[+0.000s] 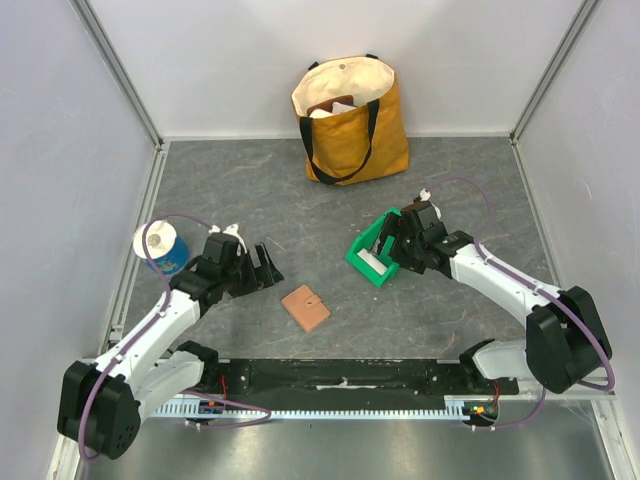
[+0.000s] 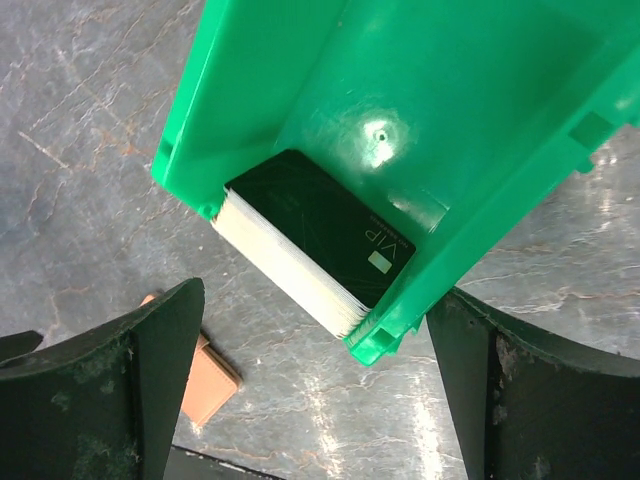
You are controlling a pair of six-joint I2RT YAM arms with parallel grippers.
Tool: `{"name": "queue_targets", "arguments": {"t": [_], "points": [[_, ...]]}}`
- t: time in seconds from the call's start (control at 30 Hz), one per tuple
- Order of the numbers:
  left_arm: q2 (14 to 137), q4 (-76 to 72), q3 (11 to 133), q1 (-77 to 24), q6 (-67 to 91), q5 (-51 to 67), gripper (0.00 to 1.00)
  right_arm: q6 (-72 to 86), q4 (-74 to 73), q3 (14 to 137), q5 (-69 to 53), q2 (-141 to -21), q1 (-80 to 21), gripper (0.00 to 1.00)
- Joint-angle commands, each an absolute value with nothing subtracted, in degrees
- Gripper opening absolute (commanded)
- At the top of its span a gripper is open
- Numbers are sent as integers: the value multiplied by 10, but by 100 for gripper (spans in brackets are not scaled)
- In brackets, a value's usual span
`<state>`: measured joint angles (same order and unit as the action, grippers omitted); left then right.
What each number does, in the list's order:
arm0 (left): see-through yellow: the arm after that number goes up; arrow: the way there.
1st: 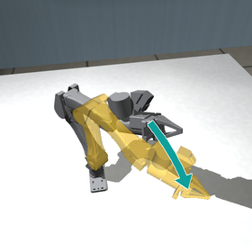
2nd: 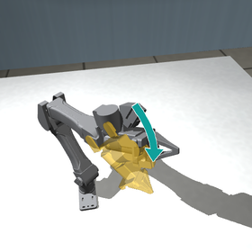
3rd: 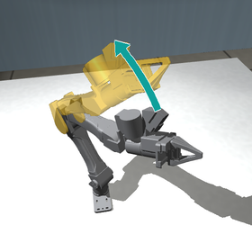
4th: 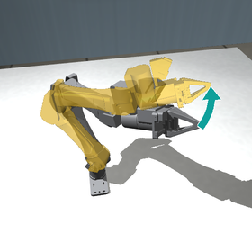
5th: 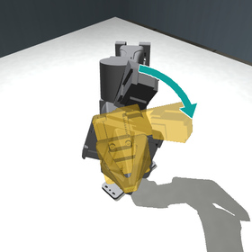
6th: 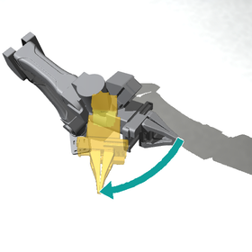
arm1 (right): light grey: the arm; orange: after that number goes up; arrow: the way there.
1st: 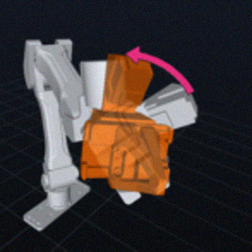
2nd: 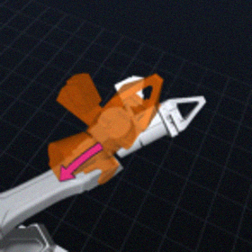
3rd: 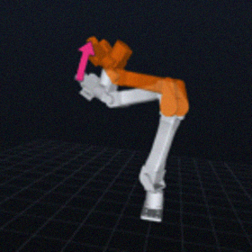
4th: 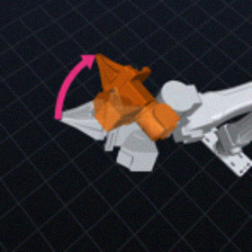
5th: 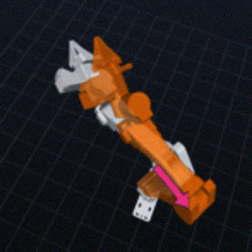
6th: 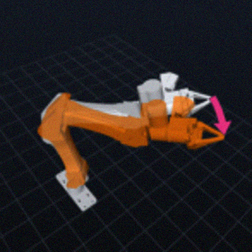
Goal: Put the credit cards into the card holder
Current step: Move the storage box to the center of the board, then move the card holder to the center of the board.
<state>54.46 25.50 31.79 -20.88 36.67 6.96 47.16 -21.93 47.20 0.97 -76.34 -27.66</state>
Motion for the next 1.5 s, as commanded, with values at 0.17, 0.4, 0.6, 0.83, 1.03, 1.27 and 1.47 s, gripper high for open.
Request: {"name": "queue_targets", "arguments": {"t": [0.17, 0.4, 0.6, 0.83, 1.03, 1.27, 1.47], "points": [[530, 265, 287, -247, 407, 62, 93, 481, -185, 476, 2, -761, -301, 98], [566, 219, 281, -281, 403, 86, 90, 465, -199, 431, -36, -675, -307, 98], [588, 213, 282, -296, 420, 122, 82, 468, -228, 356, -64, -527, -319, 98], [562, 211, 237, -381, 573, 103, 80, 476, -316, 354, -52, -461, -321, 98], [628, 171, 222, -424, 613, 49, 73, 467, -299, 354, -35, -472, -321, 98], [760, 128, 272, -450, 627, 15, 50, 447, -280, 365, -49, -510, -320, 98], [767, 163, 302, -485, 585, 3, 14, 407, -281, 365, -100, -494, -321, 96]]}}
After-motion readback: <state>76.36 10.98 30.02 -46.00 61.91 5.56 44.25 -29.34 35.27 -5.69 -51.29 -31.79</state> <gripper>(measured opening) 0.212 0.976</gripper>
